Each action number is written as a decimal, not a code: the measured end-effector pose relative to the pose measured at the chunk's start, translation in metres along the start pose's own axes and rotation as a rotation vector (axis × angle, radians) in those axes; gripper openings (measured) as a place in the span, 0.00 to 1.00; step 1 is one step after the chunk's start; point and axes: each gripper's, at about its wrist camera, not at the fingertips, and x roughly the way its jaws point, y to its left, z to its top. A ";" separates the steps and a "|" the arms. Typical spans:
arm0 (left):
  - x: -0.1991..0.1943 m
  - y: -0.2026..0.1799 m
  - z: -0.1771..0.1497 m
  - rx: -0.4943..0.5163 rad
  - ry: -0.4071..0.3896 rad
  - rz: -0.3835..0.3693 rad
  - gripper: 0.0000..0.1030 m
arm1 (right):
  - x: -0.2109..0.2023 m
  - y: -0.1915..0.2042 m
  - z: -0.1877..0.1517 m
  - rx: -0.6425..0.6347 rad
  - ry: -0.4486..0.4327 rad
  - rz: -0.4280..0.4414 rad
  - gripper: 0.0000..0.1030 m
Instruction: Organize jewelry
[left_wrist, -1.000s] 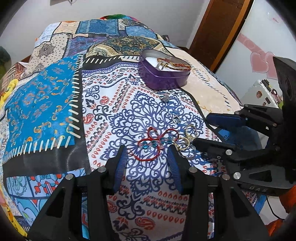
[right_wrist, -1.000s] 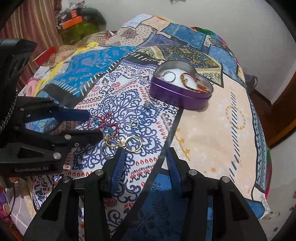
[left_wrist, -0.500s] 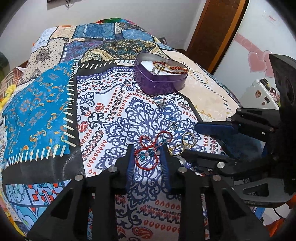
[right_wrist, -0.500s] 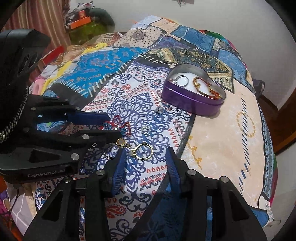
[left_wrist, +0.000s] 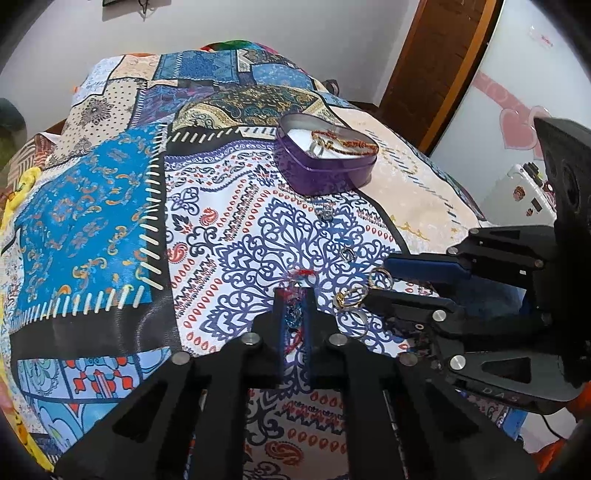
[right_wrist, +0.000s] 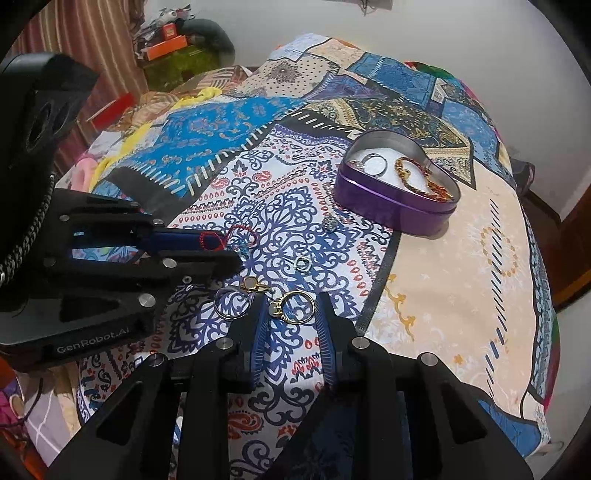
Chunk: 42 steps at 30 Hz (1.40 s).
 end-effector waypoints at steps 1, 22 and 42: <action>-0.003 0.001 0.001 -0.009 -0.009 0.002 0.05 | -0.001 -0.001 0.000 0.005 -0.002 0.000 0.23; -0.050 -0.009 0.044 0.013 -0.162 0.044 0.05 | -0.052 -0.029 0.017 0.110 -0.163 -0.061 0.23; -0.036 -0.026 0.104 0.049 -0.247 0.025 0.05 | -0.065 -0.077 0.045 0.193 -0.274 -0.109 0.23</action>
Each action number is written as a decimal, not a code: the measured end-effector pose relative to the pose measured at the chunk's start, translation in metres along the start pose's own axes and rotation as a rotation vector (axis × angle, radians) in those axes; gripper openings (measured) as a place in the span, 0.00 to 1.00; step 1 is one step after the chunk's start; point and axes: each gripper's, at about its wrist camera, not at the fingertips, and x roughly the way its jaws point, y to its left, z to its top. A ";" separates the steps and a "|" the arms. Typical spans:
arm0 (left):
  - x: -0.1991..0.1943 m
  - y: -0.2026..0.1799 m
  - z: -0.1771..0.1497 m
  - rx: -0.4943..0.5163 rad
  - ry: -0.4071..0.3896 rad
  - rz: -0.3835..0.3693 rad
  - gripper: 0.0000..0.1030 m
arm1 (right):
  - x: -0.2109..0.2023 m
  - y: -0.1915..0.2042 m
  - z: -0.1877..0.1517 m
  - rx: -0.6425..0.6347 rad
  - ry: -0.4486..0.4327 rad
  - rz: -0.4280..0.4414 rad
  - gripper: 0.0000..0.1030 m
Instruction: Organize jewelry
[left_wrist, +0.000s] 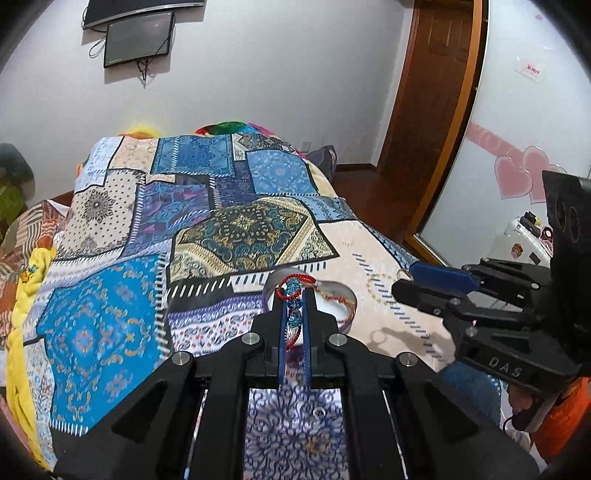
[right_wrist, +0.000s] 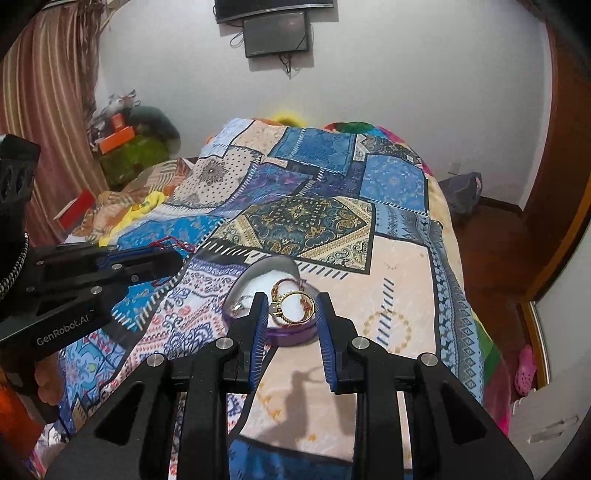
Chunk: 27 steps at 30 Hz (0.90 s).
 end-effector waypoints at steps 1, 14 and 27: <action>0.003 0.000 0.001 0.001 0.000 -0.002 0.05 | 0.002 -0.001 0.000 0.001 0.001 0.002 0.23; 0.053 0.008 0.004 -0.023 0.090 -0.053 0.05 | 0.038 -0.004 0.001 -0.021 0.066 0.024 0.23; 0.083 0.014 0.003 -0.041 0.150 -0.070 0.05 | 0.071 -0.008 0.001 -0.039 0.174 0.039 0.23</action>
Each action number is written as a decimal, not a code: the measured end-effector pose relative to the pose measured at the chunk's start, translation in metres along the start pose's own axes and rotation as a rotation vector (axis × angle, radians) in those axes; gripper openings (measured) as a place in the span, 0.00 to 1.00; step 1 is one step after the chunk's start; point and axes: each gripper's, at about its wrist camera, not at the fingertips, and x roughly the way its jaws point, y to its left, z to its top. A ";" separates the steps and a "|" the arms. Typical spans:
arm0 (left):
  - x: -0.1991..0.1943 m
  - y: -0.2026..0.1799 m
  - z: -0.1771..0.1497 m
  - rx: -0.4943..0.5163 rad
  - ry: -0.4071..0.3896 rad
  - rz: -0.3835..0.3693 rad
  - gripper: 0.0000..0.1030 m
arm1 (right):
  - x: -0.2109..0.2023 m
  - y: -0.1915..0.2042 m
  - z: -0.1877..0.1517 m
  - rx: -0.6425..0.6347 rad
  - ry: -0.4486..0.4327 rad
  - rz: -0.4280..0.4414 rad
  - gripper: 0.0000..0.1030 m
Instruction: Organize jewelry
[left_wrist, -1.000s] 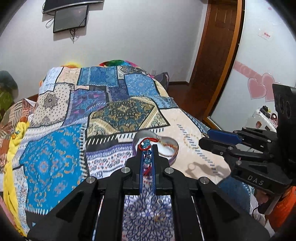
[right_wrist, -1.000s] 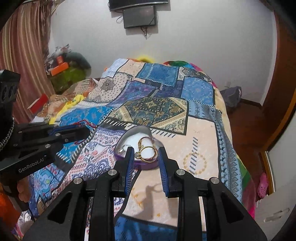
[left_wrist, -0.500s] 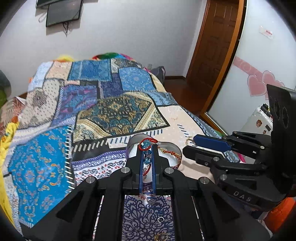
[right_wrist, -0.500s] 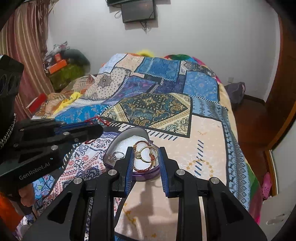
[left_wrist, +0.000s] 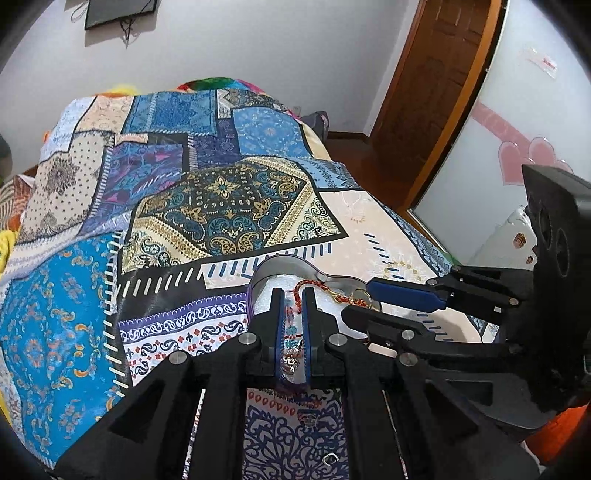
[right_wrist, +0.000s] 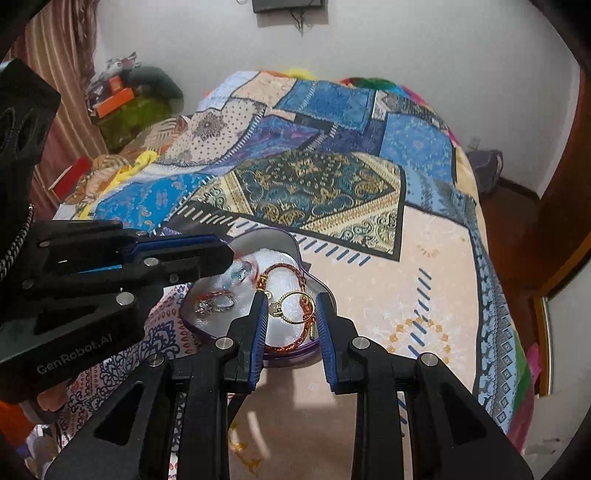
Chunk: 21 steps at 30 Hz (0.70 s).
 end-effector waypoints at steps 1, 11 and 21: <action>0.000 0.001 0.000 -0.003 0.001 0.002 0.05 | 0.001 -0.001 0.000 0.001 0.005 0.002 0.23; -0.014 0.004 -0.001 0.004 -0.019 0.035 0.05 | 0.002 0.002 0.000 -0.013 0.017 -0.025 0.23; -0.039 0.014 -0.009 -0.013 -0.051 0.085 0.19 | -0.012 0.009 0.005 -0.020 -0.005 -0.069 0.36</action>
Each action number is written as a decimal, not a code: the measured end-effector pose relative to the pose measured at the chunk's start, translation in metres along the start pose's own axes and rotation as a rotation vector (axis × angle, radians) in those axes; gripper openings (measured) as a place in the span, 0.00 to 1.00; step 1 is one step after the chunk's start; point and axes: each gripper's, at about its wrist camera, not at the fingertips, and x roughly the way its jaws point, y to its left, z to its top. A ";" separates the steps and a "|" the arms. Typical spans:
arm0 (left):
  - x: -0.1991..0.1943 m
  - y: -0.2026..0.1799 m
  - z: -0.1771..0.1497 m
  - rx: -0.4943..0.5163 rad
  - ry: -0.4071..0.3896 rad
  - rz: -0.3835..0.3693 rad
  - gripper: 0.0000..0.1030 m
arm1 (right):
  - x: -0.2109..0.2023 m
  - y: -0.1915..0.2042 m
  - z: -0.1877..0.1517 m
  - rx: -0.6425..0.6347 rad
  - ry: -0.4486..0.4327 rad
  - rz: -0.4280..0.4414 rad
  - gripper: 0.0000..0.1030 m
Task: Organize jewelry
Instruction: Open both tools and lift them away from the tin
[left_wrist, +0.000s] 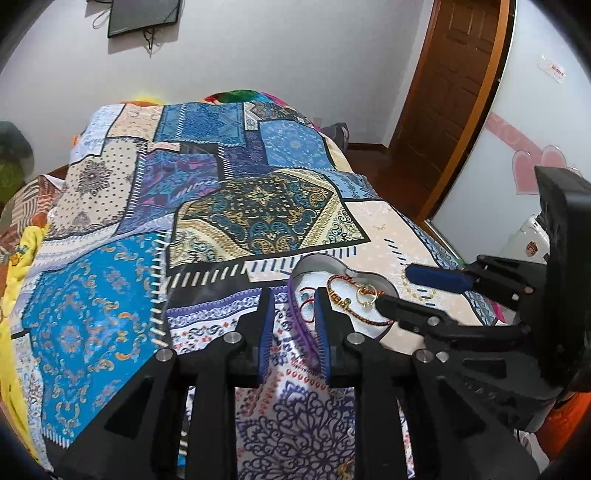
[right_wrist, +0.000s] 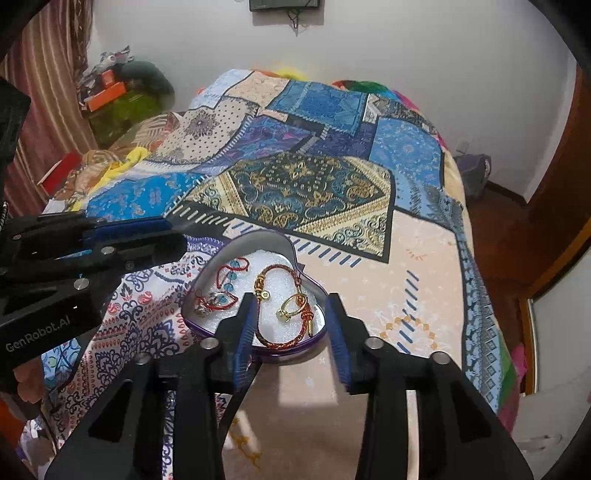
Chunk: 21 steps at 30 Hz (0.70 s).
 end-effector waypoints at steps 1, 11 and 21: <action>-0.004 0.001 -0.002 0.000 -0.003 0.003 0.20 | -0.003 0.001 0.001 0.001 -0.004 -0.002 0.37; -0.041 0.011 -0.023 0.012 -0.034 0.050 0.32 | -0.026 0.016 0.003 0.000 -0.028 -0.038 0.38; -0.062 0.022 -0.059 0.026 0.002 0.077 0.33 | -0.049 0.033 -0.014 0.015 -0.029 -0.075 0.38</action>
